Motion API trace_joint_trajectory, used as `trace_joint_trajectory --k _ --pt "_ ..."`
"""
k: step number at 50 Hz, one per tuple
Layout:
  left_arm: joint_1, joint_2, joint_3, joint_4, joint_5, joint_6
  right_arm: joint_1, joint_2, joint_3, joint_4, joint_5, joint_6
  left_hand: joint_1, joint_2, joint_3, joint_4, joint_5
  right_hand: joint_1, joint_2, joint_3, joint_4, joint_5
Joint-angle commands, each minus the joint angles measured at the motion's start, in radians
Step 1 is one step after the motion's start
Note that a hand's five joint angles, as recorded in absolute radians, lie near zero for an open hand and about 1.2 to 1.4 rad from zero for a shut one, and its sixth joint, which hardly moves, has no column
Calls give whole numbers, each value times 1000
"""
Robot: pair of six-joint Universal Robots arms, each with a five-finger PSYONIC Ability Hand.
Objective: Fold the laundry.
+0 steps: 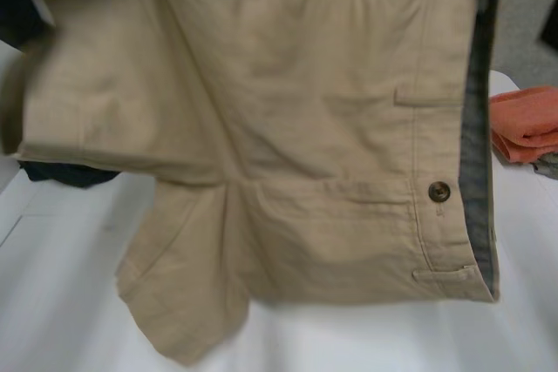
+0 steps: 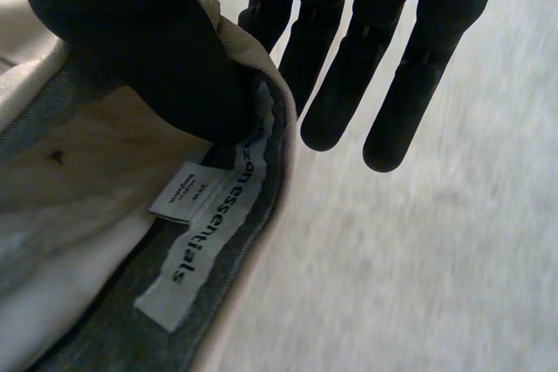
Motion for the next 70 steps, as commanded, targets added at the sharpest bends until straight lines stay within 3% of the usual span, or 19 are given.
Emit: trace_joint_trajectory --k 1,7,11,12,14,15,22,26,29,33,34,38,41,48,52,58,62,70 --pt "-91 -351 98 93 40 87 63 320 -61 -60 117 -129 228 198 201 194 236 281 212 205 196 202" --pt "-113 -624 261 191 28 133 99 558 -139 -193 229 -187 228 198 201 194 236 281 212 205 196 202" --pt "-107 -799 433 248 -73 146 110 711 -208 -361 354 -233 228 198 201 194 236 281 212 205 196 202" --pt "-105 -853 500 262 -114 141 111 728 -218 -392 370 -241 42 13 15 9 50 252 182 175 167 173" --pt "-107 -891 555 263 -139 133 114 760 -242 -446 391 -258 -441 -470 -468 -475 -433 -444 -513 -520 -529 -523" --pt "-110 -910 588 265 -142 124 122 786 -271 -490 396 -287 -932 -962 -960 -966 -925 -941 -1010 -1017 -1026 -1020" --pt "-143 -834 514 295 -92 107 128 773 -325 -423 384 -406 -994 -1023 -1021 -1028 -986 -941 -1010 -1017 -1026 -1020" --pt "-144 -681 352 309 -102 126 108 699 -322 -313 347 -413 -994 -1023 -1021 -1028 -986 -941 -1010 -1017 -1026 -1020" --pt "-140 -593 255 299 -131 155 85 624 -301 -186 274 -431 -994 -1023 -1021 -1028 -986 -941 -1010 -1017 -1026 -1020" --pt "-142 -427 79 248 -203 225 42 514 -235 -40 113 -469 -994 -1023 -1021 -1028 -986 -941 -1010 -1017 -1026 -1020" --pt "-143 -358 7 213 -225 248 25 471 -195 6 38 -500 -994 -1023 -1021 -1028 -986 -941 -1010 -1017 -1026 -1020" --pt "-163 -200 -163 83 -245 281 -30 371 -85 124 -102 -605 -871 -900 -898 -904 -863 -941 -1010 -1017 -1026 -1020" --pt "-182 -126 -260 -8 -234 279 -67 328 -14 204 -156 -684 -750 -779 -777 -783 -742 -882 -952 -958 -967 -961" --pt "-228 -19 -555 -232 -173 268 -124 282 239 408 -239 -963 -697 -726 -724 -730 -689 -706 -776 -782 -791 -785" --pt "-243 -19 -710 -260 -158 258 -162 282 374 359 -286 -1071 -641 -670 -668 -675 -633 -644 -714 -720 -729 -723" --pt "-269 -62 -854 -45 -185 229 -211 308 534 99 -377 -1063 -650 -679 -677 -683 -642 -556 -626 -632 -641 -635" --pt "-275 -94 -875 67 -223 221 -228 351 592 -21 -392 -1062 -644 -673 -671 -677 -636 -495 -564 -571 -579 -574" --pt "-291 -171 -865 96 -288 230 -231 437 617 -142 -396 -1037 -647 -676 -674 -680 -639 -427 -496 -503 -512 -506"
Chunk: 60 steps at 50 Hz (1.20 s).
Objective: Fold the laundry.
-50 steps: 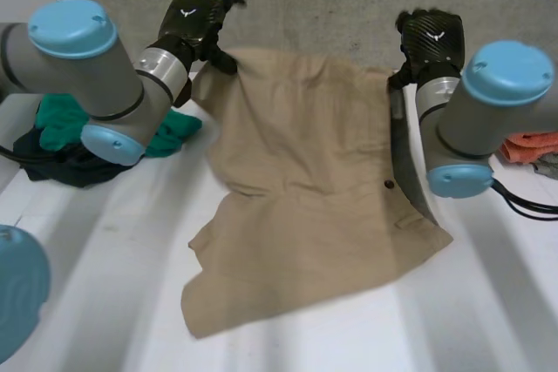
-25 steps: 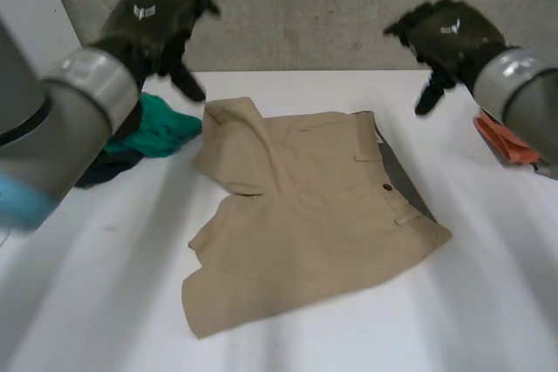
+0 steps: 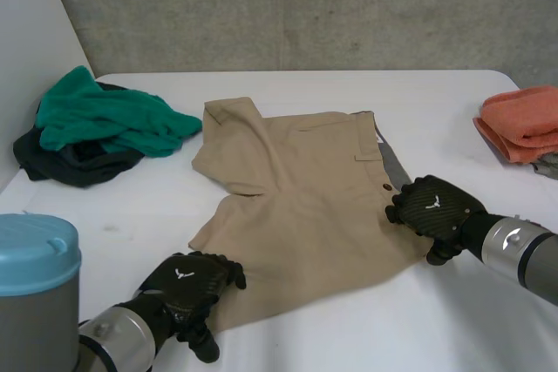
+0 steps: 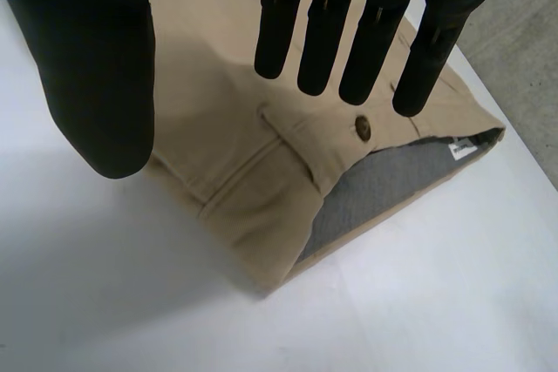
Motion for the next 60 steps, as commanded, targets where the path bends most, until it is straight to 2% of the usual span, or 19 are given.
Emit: trace_joint_trajectory --k 1,4,6,9,10,17,21,29,36,40,44,47,48,51,52,54,56,60 --pt "-8 -67 22 34 -55 8 1 72 9 -103 1 30 78 79 77 74 69 128 126 123 125 122" --pt "-9 -91 34 48 -66 22 4 86 10 -135 1 58 78 79 77 74 69 143 140 138 139 137" --pt "-9 -102 37 66 -67 39 7 89 10 -149 1 69 93 94 92 88 84 245 243 240 242 239" --pt "-11 -111 42 95 -69 58 15 89 10 -170 2 95 139 141 139 135 131 608 606 603 605 603" --pt "-11 -124 44 113 -69 73 19 89 10 -175 4 113 174 176 174 170 166 831 829 826 827 825" --pt "-25 -157 54 153 -69 119 33 72 21 -184 15 191 462 463 462 458 453 833 831 828 830 827" --pt "-31 -174 56 198 -73 171 34 40 30 -175 33 221 951 952 950 947 942 833 831 828 830 827" --pt "-48 -156 53 201 -98 251 31 -29 33 -68 58 219 953 954 952 948 944 833 831 828 830 827" --pt "-41 -61 47 140 -87 254 28 -83 32 55 76 166 953 954 952 948 944 833 831 828 830 827" --pt "-44 23 53 40 -63 243 31 -142 27 173 120 129 953 954 952 948 944 833 831 828 830 827" --pt "-63 117 65 -147 1 249 25 -228 32 400 191 45 953 954 952 948 944 833 831 828 830 827" --pt "-74 143 64 -254 23 257 -4 -267 33 517 214 -31 953 954 952 948 944 833 831 828 830 827" --pt "-74 145 61 -294 28 259 -25 -282 30 537 197 -69 953 954 952 948 944 833 831 828 830 827" --pt "-58 133 51 -252 22 252 -7 -279 30 500 148 -66 953 954 952 948 944 833 831 828 830 827" --pt "-40 111 42 -200 13 251 7 -265 24 459 134 -27 575 576 574 571 566 833 831 828 830 827" --pt "-22 90 30 -148 2 251 16 -238 17 408 137 47 323 324 322 318 314 833 831 828 830 827" --pt "-5 61 18 -83 -9 249 30 -198 0 333 151 166 313 314 312 309 304 833 831 828 830 827" --pt "-6 21 4 -23 -23 249 77 -150 -16 238 208 311 281 282 280 276 272 833 831 828 830 827"
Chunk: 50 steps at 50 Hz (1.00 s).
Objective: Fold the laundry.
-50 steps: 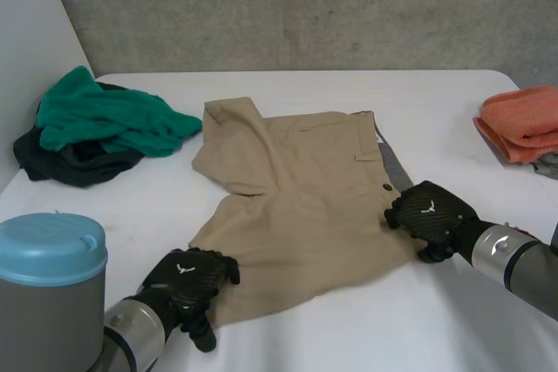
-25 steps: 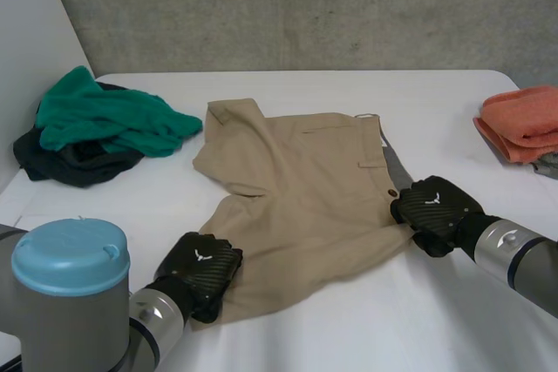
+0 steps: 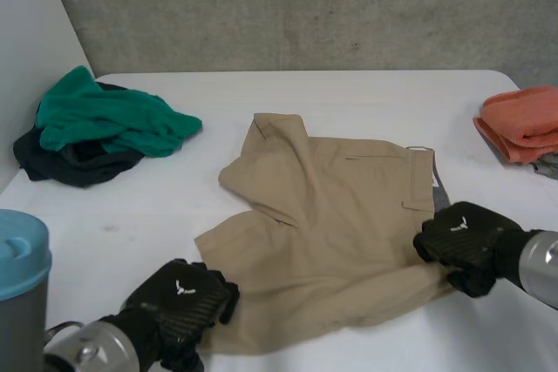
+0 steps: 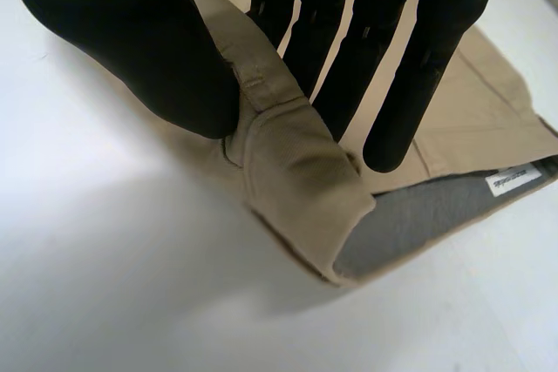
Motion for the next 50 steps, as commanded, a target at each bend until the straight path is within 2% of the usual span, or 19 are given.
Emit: trace_joint_trajectory --k 1,6,11,21,23,25,26,28,33,37,40,41,43,45,47,50 --pt "22 -83 -31 152 -32 -2 69 96 -31 -198 66 270 49 30 23 29 30 290 213 206 197 206" --pt "9 -123 -31 155 -38 -3 89 118 -30 -261 128 293 49 30 23 29 30 290 213 206 197 206" --pt "0 -154 -30 164 -47 -3 95 116 -30 -305 129 328 34 15 9 15 15 290 213 206 197 206" --pt "-8 -218 -20 272 -64 9 109 119 -31 -335 129 374 32 12 6 12 12 290 213 206 197 206" --pt "-11 -235 -16 282 -66 15 110 121 -30 -345 131 374 78 59 52 59 59 290 213 206 197 206" --pt "-12 -241 -13 287 -66 18 113 121 -27 -347 131 374 230 211 204 210 211 290 213 206 197 206" --pt "-12 -243 -11 290 -67 20 116 121 -27 -345 131 374 507 488 481 488 488 290 213 206 197 206" --pt "-11 -240 -8 292 -70 20 118 118 -21 -342 129 370 720 701 695 701 701 290 213 206 197 206" --pt "-14 -189 -8 273 -75 17 121 93 -8 -299 131 321 721 702 695 701 702 290 213 206 197 206" --pt "-20 -96 -13 172 -67 24 106 35 25 -174 134 119 721 702 695 701 702 290 213 206 197 206" --pt "-34 -17 -5 7 -53 67 57 -15 71 -13 148 -111 721 702 695 701 702 290 213 206 197 206" --pt "-43 15 0 -89 -44 105 26 -38 96 57 155 -206 721 702 695 701 702 290 213 206 197 206" --pt "-54 44 7 -190 -41 138 3 -61 116 125 159 -297 721 702 695 701 702 290 213 206 197 206" --pt "-81 81 19 -320 -32 177 -20 -101 128 187 146 -371 721 702 695 701 702 290 213 206 197 206" --pt "-101 104 32 -388 -32 187 -26 -123 125 189 128 -367 721 702 695 701 702 290 213 206 197 206" --pt "-127 127 62 -391 -36 172 -28 -154 116 184 94 -328 721 702 695 701 702 290 213 206 197 206"
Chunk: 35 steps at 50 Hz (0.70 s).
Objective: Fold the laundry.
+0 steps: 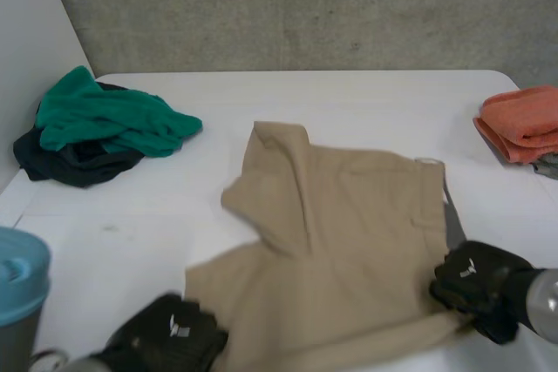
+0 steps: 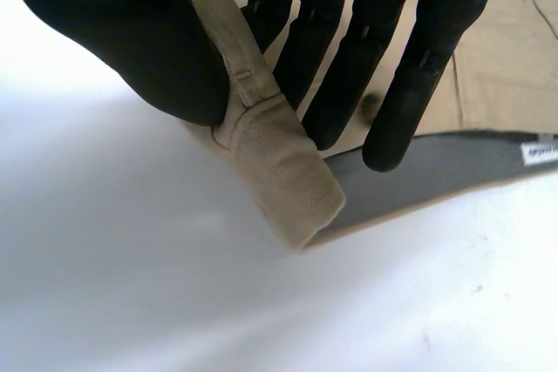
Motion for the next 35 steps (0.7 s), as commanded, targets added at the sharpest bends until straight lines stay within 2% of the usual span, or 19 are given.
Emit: trace_joint_trajectory --k 1,6,7,10,14,18,21,25,26,29,30,32,35 --pt "-62 74 58 -155 0 23 -33 -81 4 62 -57 -35 227 201 208 199 240 287 212 206 197 202" --pt "-33 11 93 17 -23 2 -4 -26 -1 9 -65 8 227 201 208 199 240 287 212 206 197 202" --pt "-14 -36 110 92 -32 0 13 0 -11 -28 -63 28 227 201 208 199 240 287 212 206 197 202" --pt "28 -121 145 201 -41 0 47 51 -48 -102 -52 89 227 201 208 199 240 287 212 206 197 202" --pt "77 -286 298 348 -32 8 116 151 -163 -244 20 255 227 201 208 199 240 287 212 206 197 202" --pt "111 -377 505 431 -18 2 224 240 -364 -394 153 408 227 201 208 199 240 287 212 206 197 202" --pt "138 -397 648 491 -17 -11 266 261 -494 -482 207 469 227 201 208 199 240 287 212 206 197 202" --pt "181 -388 844 644 -24 -61 301 263 -681 -707 273 612 227 201 208 199 240 287 212 206 197 202" --pt "207 -374 899 728 -24 -104 306 258 -723 -817 290 679 227 201 208 199 240 287 212 206 197 202" --pt "241 -354 949 858 -15 -193 311 245 -763 -988 290 762 227 201 208 199 240 287 212 206 197 202" --pt "261 -348 976 932 -3 -268 315 243 -778 -1087 293 798 227 201 208 199 240 287 212 206 197 202" --pt "276 -345 993 967 11 -345 312 252 -792 -1172 291 807 227 201 208 199 240 287 212 206 197 202" --pt "295 -344 1003 926 48 -461 320 275 -806 -1232 278 810 227 201 208 199 240 287 212 206 197 202"
